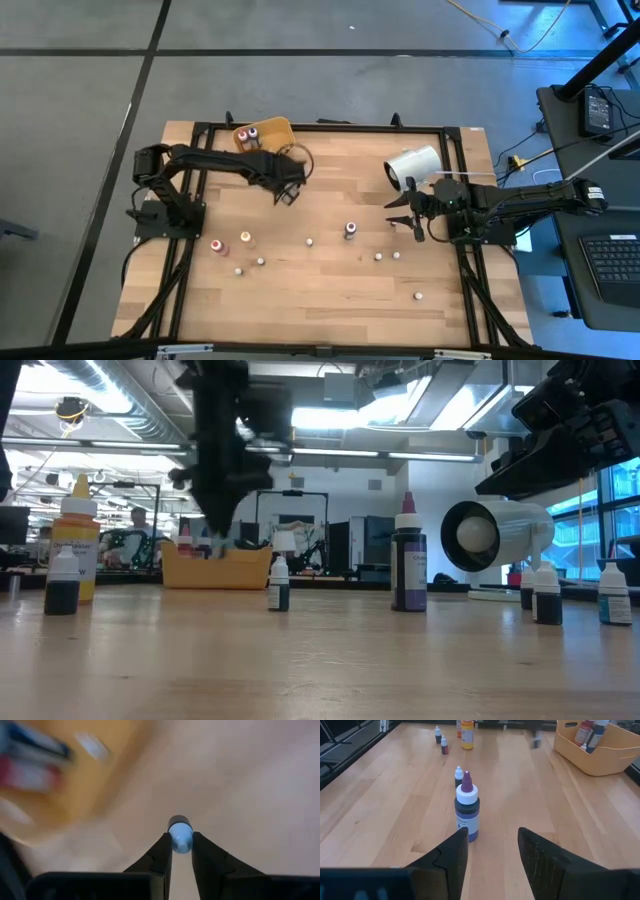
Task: Pick & Place food coloring
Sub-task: Put the top small black food coloring bottle into the yellow bin
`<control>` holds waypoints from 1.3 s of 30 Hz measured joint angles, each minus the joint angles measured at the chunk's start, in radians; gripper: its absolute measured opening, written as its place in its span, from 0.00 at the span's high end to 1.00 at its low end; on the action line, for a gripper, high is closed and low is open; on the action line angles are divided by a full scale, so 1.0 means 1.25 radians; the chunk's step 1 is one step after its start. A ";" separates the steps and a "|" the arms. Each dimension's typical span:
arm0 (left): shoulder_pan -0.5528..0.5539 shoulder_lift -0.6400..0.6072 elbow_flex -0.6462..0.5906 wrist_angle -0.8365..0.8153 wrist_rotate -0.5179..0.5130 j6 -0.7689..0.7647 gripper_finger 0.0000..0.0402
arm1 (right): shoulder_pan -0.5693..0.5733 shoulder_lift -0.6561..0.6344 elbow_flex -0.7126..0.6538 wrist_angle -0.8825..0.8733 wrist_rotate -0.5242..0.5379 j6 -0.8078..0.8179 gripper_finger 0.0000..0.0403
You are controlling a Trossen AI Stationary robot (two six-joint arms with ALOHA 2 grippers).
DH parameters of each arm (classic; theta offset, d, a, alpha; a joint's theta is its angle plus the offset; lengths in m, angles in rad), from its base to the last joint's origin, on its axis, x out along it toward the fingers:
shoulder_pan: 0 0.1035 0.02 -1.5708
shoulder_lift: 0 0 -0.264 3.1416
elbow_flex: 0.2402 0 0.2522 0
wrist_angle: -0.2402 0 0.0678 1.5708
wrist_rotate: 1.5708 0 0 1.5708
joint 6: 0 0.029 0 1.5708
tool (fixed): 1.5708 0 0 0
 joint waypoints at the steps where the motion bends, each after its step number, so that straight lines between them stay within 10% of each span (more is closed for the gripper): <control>1: 0.011 0.000 0.020 -0.001 -0.036 -0.003 0.87 | 0.000 0.000 0.000 0.000 0.000 -0.003 0.57; 7: 0.100 0.000 0.102 0.023 -0.149 -0.012 0.87 | 0.000 0.000 0.000 0.000 0.000 -0.009 0.57; 21: 0.275 0.077 0.102 0.151 -0.037 0.042 0.86 | 0.000 0.000 0.000 -0.009 0.000 -0.011 0.57; 39: 0.287 0.152 0.102 0.174 -0.021 0.052 0.82 | 0.000 0.000 0.000 -0.015 0.000 -0.015 0.57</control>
